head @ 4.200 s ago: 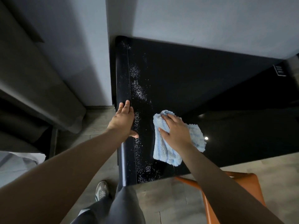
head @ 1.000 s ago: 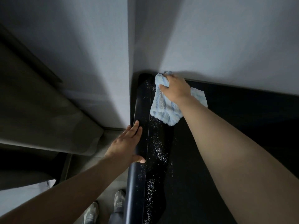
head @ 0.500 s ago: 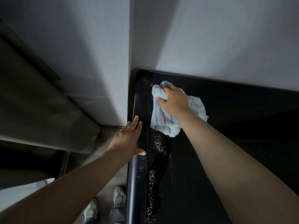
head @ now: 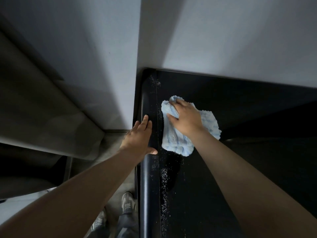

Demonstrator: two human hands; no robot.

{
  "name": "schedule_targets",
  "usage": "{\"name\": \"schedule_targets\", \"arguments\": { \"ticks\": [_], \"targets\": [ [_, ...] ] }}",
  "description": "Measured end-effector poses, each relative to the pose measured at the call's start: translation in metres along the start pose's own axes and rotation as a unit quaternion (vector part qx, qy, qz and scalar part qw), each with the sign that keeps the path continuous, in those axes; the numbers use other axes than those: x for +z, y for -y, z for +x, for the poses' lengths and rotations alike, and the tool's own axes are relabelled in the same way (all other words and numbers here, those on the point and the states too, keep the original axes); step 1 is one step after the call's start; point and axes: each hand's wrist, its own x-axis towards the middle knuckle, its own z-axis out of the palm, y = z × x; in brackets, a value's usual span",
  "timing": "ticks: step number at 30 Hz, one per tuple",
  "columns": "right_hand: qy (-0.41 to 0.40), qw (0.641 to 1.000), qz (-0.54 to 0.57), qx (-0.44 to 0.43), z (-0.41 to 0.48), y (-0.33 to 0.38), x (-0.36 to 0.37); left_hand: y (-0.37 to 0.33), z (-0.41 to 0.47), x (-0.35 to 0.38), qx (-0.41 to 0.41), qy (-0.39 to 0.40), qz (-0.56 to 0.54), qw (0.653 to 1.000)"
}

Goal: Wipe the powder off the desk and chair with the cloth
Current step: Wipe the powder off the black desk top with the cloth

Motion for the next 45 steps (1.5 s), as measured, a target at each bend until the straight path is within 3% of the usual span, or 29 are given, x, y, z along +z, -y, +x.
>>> {"name": "schedule_targets", "arguments": {
  "ticks": [7, 13, 19, 27, 31, 45],
  "targets": [
    [-0.058, 0.998, 0.015, -0.020, -0.045, 0.006, 0.006, 0.000, 0.000, 0.000, -0.004, -0.001, 0.032, 0.999],
    [-0.013, 1.000, 0.000, -0.001, -0.076, 0.007, 0.012, 0.002, -0.018, -0.006, 0.036, -0.021, 0.029, 0.999],
    [-0.029, 0.999, 0.021, 0.003, -0.099, 0.013, 0.015, 0.001, -0.059, 0.011, 0.087, 0.005, -0.002, 0.996],
    [-0.017, 0.999, 0.031, 0.016, -0.132, 0.017, 0.022, -0.001, -0.092, 0.053, 0.122, 0.019, 0.074, 0.990],
    [-0.004, 0.999, 0.029, 0.037, -0.150, 0.020, 0.026, 0.000, -0.098, 0.063, 0.116, 0.015, 0.117, 0.986],
    [0.021, 0.995, 0.054, 0.086, -0.232, 0.036, 0.039, -0.006, -0.096, 0.060, 0.097, 0.040, 0.101, 0.989]
  ]
}}
